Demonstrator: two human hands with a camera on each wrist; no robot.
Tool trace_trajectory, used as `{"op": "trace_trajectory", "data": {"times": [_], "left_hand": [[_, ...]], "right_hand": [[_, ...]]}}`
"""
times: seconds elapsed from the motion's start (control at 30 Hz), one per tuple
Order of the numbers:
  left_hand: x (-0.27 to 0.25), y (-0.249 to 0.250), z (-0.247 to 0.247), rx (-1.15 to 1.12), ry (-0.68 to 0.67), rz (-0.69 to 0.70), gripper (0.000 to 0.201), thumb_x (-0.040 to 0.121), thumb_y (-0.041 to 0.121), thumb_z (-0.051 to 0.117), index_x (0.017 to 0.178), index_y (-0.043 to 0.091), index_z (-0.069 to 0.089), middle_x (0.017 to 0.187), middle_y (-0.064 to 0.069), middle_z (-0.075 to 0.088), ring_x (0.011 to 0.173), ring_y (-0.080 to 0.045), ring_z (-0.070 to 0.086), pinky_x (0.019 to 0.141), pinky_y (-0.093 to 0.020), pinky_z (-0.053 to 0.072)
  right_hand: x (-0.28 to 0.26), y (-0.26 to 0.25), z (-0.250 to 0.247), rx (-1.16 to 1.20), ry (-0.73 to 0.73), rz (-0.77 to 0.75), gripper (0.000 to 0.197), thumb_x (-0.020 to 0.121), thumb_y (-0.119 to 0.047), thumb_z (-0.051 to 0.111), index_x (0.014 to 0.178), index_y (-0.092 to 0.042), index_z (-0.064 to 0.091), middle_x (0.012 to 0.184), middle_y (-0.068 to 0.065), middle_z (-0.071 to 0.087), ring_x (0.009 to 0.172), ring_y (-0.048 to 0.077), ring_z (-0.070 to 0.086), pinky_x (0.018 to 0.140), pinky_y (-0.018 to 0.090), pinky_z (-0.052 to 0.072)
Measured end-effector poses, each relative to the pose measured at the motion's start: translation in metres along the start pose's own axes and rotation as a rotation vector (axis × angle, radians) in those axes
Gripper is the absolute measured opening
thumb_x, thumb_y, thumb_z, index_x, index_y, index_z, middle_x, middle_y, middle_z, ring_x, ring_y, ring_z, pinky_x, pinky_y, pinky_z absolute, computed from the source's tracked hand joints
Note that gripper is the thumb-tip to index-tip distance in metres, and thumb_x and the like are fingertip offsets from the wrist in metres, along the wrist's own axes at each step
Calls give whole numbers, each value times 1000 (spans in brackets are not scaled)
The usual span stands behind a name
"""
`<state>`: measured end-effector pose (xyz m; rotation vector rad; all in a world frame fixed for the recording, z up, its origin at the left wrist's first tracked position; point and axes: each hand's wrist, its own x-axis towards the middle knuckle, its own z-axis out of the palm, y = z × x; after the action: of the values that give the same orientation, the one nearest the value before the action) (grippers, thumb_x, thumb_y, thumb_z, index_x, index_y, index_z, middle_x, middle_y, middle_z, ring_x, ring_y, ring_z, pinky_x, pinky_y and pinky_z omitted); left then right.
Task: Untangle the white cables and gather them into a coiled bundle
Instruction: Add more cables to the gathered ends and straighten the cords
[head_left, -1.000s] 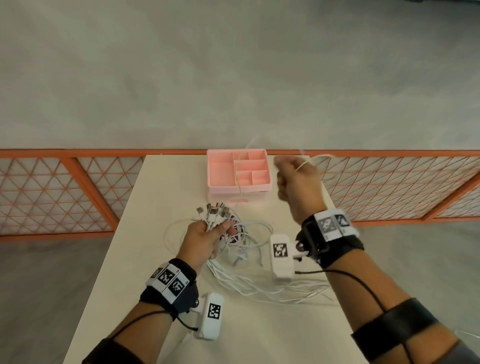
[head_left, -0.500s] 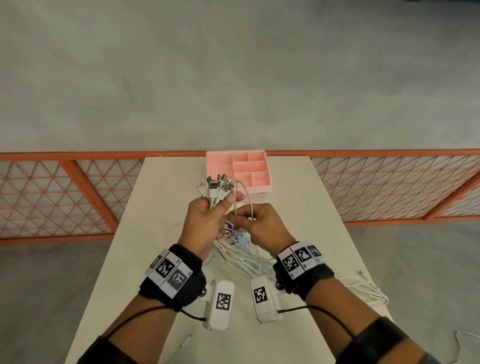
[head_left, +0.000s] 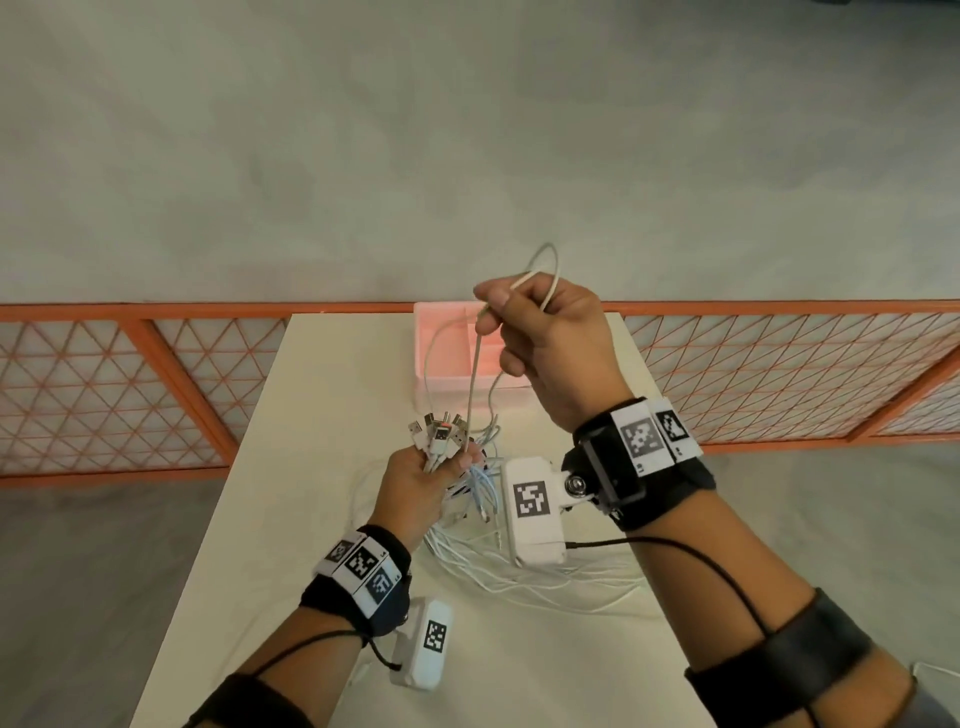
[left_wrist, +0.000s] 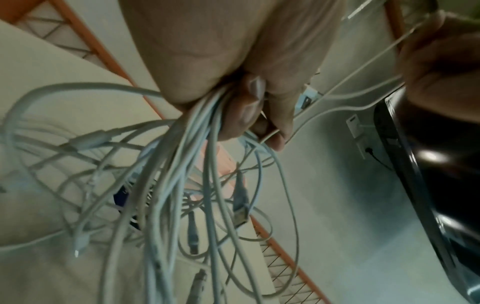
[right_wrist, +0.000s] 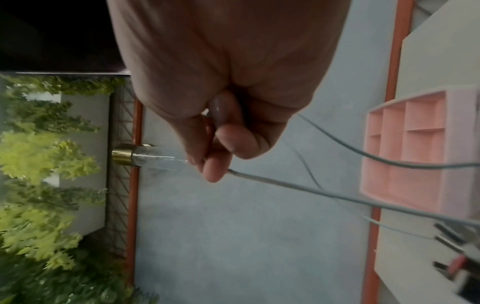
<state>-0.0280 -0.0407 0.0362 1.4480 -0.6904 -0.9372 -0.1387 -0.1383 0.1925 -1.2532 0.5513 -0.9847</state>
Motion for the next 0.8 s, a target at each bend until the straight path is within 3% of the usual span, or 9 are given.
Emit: {"op": "trace_trajectory", "data": {"times": [0.1,0.17,0.27,0.37,0.47,0.57,0.7,0.8], "left_hand": [[0,1,1,16,42,49,7,91,8,68,90,13,73,55,16,64,43,6,51,46,-7,36],[-1,6,1,-27,50,17,6,91,10,68,91,9,74,54,16,63,40,5,49,41,-9,35],[0,14,-1,-62,39,-37,16,93,18,68,95,4,75,78,4,76,37,2,45,39,-17,30],[5,24,-1,-71,44,-52,19,92,27,69,92,10,77,97,-5,78,37,-1,37,48,-23,28],[7,36,4,-132,66,-45,23,88,30,74,86,7,71,86,-9,75,39,-7,30,47,-23,28],[7,47,7,-171,64,-22,33,89,26,73,96,-5,67,82,-11,71,38,-8,30,42,-22,27],[-3,60,12,-159,4,39,16,94,23,66,99,10,74,99,-4,78,40,-7,26,46,-23,23],[-4,68,9,-228,20,83,15,94,23,65,101,11,72,101,-6,77,43,-10,21,44,-24,21]], "right_hand": [[3,-10,2,48,20,-62,9,92,-4,63,89,2,67,69,16,61,46,16,31,42,24,32],[4,-14,-3,74,47,-111,8,93,-4,62,89,-2,69,68,15,59,44,14,32,42,24,32],[4,-2,-17,32,95,-110,11,93,-5,63,101,-2,69,72,16,62,42,12,36,42,24,32],[-7,38,-28,-210,116,8,22,90,-2,64,111,-7,69,72,13,67,41,12,42,43,25,36],[-25,78,-32,-356,61,144,16,88,-6,69,104,-9,72,65,5,66,42,9,48,41,23,38],[-34,107,-38,-542,-49,231,12,83,-13,77,93,-17,72,59,-5,58,46,5,48,46,20,38],[-31,125,-58,-791,-40,223,10,79,-23,79,82,-16,73,58,-9,60,49,-1,51,56,16,39],[-30,127,-76,-930,-36,303,13,80,-24,78,90,-17,75,67,-10,63,59,-1,56,54,8,38]]}}
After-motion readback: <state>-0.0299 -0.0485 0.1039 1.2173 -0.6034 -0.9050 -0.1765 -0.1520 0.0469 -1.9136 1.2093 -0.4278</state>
